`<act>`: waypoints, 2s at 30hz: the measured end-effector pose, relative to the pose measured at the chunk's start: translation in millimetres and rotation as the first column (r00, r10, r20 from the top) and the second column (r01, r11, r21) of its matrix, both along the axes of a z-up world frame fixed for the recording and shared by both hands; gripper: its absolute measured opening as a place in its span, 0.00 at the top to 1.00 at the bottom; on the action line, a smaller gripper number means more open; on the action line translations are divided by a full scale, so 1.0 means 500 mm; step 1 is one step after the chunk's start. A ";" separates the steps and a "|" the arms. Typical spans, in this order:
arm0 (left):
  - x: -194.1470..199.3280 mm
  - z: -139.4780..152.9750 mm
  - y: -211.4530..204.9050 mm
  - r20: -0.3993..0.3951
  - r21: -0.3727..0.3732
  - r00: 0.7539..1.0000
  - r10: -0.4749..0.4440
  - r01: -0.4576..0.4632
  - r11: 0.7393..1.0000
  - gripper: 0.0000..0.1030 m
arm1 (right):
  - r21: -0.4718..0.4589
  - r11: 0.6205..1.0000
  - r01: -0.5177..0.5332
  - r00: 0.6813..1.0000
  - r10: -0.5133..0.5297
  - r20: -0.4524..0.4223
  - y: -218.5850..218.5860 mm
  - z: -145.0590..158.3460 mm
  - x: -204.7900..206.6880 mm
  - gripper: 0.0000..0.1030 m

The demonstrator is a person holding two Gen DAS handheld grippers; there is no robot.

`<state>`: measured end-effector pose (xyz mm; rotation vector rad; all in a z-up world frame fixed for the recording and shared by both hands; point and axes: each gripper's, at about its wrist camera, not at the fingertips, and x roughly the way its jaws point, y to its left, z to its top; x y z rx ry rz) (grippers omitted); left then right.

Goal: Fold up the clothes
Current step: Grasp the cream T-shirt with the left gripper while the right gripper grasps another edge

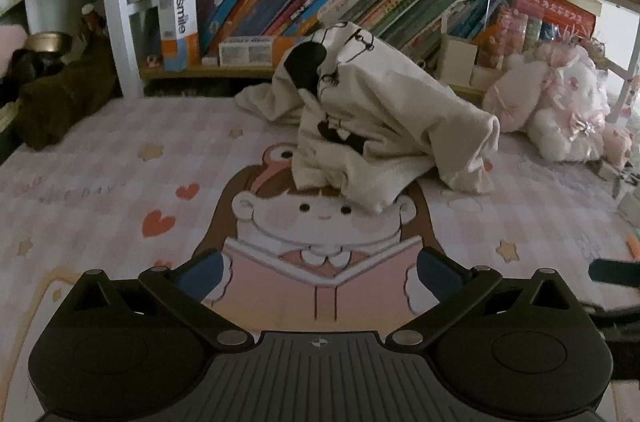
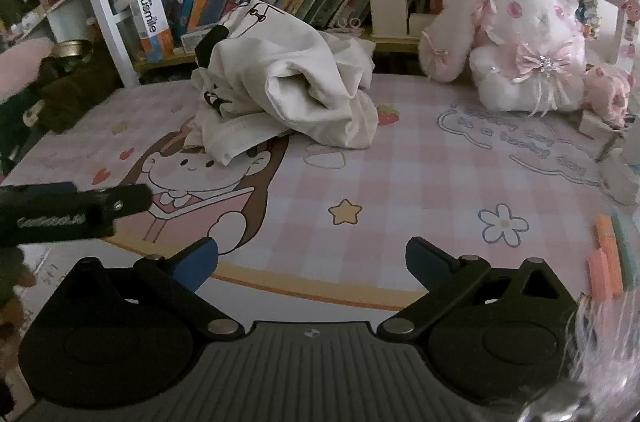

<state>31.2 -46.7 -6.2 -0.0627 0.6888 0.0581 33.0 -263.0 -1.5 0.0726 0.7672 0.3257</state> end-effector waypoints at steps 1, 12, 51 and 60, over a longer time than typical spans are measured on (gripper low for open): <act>0.007 0.000 -0.004 0.003 -0.003 1.000 0.001 -0.001 1.000 0.00 | 0.003 1.000 -0.006 1.000 0.006 0.000 -0.004 0.000 0.003 0.02; 0.099 -0.012 -0.072 0.019 0.034 0.999 -0.049 0.048 0.998 0.01 | -0.016 1.000 -0.014 0.999 0.014 0.030 -0.043 0.001 0.025 0.02; -0.087 0.133 0.133 0.292 0.018 0.949 -0.117 0.117 0.993 0.93 | -0.635 0.702 -0.322 0.725 0.614 0.312 0.273 0.057 -0.046 0.00; -0.130 0.138 0.198 0.299 -0.015 0.945 -0.135 0.147 0.989 0.93 | -0.675 0.626 -0.391 0.720 0.665 0.198 0.371 0.026 -0.090 0.69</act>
